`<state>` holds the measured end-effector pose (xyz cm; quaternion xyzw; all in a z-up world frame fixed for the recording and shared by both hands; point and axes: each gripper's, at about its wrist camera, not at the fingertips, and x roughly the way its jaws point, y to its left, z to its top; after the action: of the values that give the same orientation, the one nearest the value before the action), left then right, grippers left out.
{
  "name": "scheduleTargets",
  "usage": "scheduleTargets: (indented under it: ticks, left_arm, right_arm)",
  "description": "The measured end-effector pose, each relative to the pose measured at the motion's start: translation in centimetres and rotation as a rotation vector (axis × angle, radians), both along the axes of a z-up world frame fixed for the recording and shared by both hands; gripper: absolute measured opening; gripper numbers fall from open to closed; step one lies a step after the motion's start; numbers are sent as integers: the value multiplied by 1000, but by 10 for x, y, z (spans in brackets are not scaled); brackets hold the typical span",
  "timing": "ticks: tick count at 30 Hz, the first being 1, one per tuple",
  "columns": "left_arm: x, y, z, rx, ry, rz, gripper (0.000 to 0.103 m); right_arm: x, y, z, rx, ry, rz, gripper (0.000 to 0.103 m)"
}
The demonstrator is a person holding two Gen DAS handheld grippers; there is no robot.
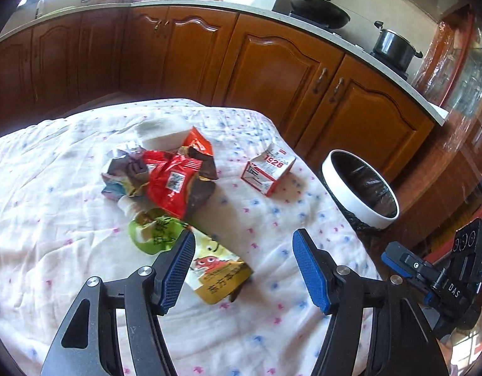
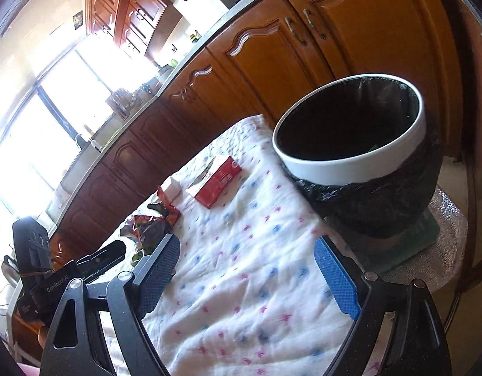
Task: Collect trash
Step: 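Move both tools back from the bin to the remaining trash, then grasp the crumpled tissue with the left tool while the right tool grasps the green drink pouch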
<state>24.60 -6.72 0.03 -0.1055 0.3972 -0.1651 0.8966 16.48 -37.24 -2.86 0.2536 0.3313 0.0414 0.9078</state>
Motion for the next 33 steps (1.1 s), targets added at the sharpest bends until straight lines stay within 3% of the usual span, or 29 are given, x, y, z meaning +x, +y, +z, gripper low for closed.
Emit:
scheduleTargets:
  ticks: [7, 18, 28, 33]
  left_arm:
    - [-2, 39, 5, -7, 0, 65, 64]
    - [26, 81, 1, 5, 24, 118, 63]
    - [78, 91, -17, 40, 65, 133, 62]
    - [97, 88, -27, 50, 82, 115, 49]
  right_arm:
    - [8, 40, -1, -19, 7, 101, 90]
    - [33, 99, 3, -72, 12, 282, 87]
    - [80, 161, -6, -182, 57, 468, 51]
    - [100, 178, -22, -226, 106, 506, 37]
